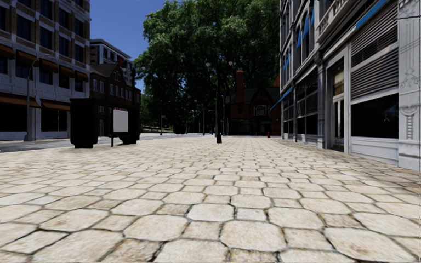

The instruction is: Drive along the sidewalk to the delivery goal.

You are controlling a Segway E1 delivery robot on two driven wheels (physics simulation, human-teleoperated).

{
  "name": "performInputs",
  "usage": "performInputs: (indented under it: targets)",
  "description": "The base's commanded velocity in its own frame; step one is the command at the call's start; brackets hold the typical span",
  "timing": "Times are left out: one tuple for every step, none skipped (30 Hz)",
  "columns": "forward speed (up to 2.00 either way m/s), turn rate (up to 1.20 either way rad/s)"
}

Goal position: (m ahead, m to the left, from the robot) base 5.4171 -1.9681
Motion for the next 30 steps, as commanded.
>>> performInputs:
  targets:
    - [1.99, 0.00]
    - [1.99, 0.00]
    - [1.99, -0.03]
    - [1.99, -0.76]
    - [1.99, -0.96]
    - [1.99, -1.20]
    - [1.99, -1.20]
    - [1.99, -1.20]
    - [1.99, -1.20]
    - [1.99, -0.67]
    - [1.99, -0.20]
    - [1.99, -0.20]
    - [1.99, -0.06]
    - [1.99, -0.02]
    - [1.99, 0.00]
    - [1.99, 0.00]
    - [1.99, 0.00]
    - [1.99, 0.00]
    - [1.99, 0.00]
    - [1.98, 0.00]
    - [1.94, 0.00]
    - [1.89, 0.00]
    - [1.84, 0.00]
    - [1.81, 0.00]
    - [1.80, 0.00]
    - [1.80, 0.00]
    - [1.80, 0.00]
    - [1.80, 0.00]
    - [1.79, 0.00]
    - [1.79, 0.00]
